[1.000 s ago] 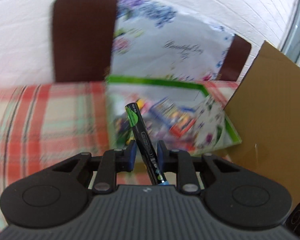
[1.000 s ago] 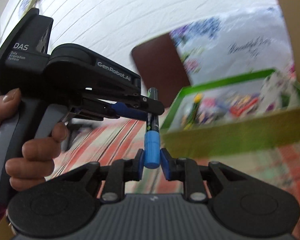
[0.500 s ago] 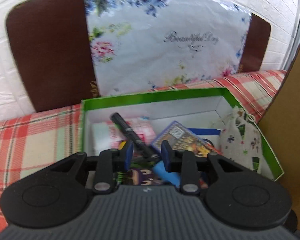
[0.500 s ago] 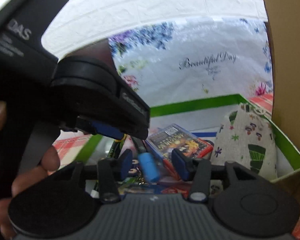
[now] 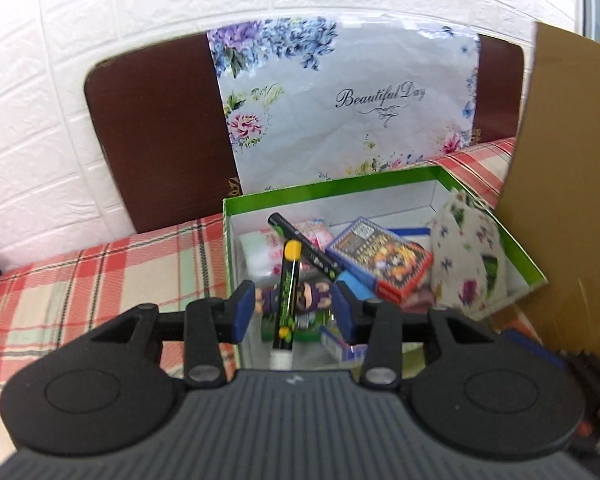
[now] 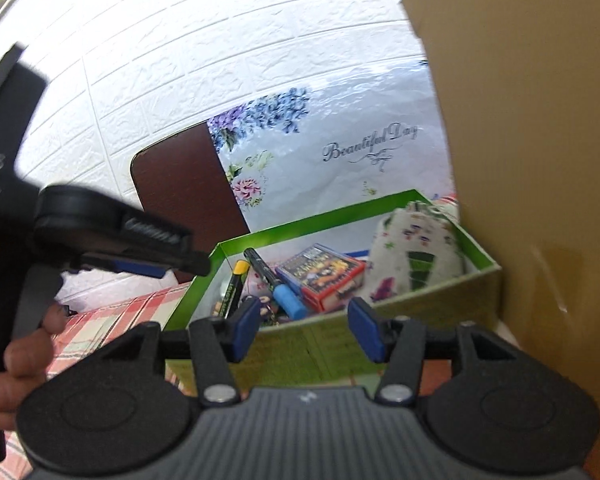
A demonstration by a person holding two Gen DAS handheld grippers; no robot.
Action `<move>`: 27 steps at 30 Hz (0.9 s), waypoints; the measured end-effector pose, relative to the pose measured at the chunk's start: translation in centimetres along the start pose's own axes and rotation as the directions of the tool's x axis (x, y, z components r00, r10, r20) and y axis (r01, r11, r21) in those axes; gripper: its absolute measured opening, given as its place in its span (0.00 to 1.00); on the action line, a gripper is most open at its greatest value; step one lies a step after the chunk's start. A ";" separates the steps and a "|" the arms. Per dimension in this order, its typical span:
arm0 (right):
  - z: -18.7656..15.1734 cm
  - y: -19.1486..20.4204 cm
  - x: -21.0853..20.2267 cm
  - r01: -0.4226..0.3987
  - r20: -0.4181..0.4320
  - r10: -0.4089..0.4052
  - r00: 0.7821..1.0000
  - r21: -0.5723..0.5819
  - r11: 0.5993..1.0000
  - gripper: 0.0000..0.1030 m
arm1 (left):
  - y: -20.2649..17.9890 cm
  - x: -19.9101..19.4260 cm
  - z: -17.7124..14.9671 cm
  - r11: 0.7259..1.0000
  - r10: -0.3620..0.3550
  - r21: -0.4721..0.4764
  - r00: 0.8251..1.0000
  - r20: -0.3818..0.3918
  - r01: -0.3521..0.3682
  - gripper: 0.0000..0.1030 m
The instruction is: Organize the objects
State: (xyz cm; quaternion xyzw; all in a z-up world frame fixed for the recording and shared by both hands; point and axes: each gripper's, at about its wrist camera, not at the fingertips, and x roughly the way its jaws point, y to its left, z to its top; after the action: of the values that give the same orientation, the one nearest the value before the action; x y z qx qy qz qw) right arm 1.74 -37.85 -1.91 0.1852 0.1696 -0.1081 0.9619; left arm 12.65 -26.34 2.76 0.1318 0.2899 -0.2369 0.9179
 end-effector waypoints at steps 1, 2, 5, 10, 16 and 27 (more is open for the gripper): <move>0.0 -0.1 -0.5 0.003 -0.003 -0.003 1.000 0.007 1.000 0.49 | 0.0 -0.6 -0.4 1.000 0.004 0.006 1.000 0.006 -0.004 0.47; -0.1 -0.2 -1.1 0.007 -0.004 -0.007 1.000 0.011 1.000 0.50 | 0.0 -1.2 -0.8 1.000 0.009 0.011 1.000 0.011 -0.009 0.49; -0.1 -0.2 -2.7 0.015 0.000 -0.015 1.000 0.013 1.000 0.52 | 0.1 -3.0 -1.9 0.999 0.029 0.020 0.999 0.024 -0.029 0.59; -0.4 0.7 -5.7 0.018 0.026 -0.018 0.999 -0.001 1.000 0.59 | 0.3 -5.5 -3.7 0.998 0.063 0.024 0.997 0.035 -0.064 0.75; -0.8 2.0 -8.8 0.015 0.064 -0.013 0.998 -0.030 0.999 0.76 | 1.3 -8.0 -5.5 0.997 0.071 -0.013 0.997 0.038 -0.070 0.89; -1.8 3.9 -12.3 0.010 0.092 -0.004 0.996 -0.064 0.998 0.78 | 3.3 -11.0 -9.0 0.993 0.082 -0.088 0.996 0.028 -0.080 0.98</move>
State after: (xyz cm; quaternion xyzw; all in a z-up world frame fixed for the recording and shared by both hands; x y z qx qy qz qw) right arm -9.00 -31.80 2.30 0.1486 0.1290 -0.1143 0.9738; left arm 2.18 -16.16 2.44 0.0996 0.2798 -0.1888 0.9361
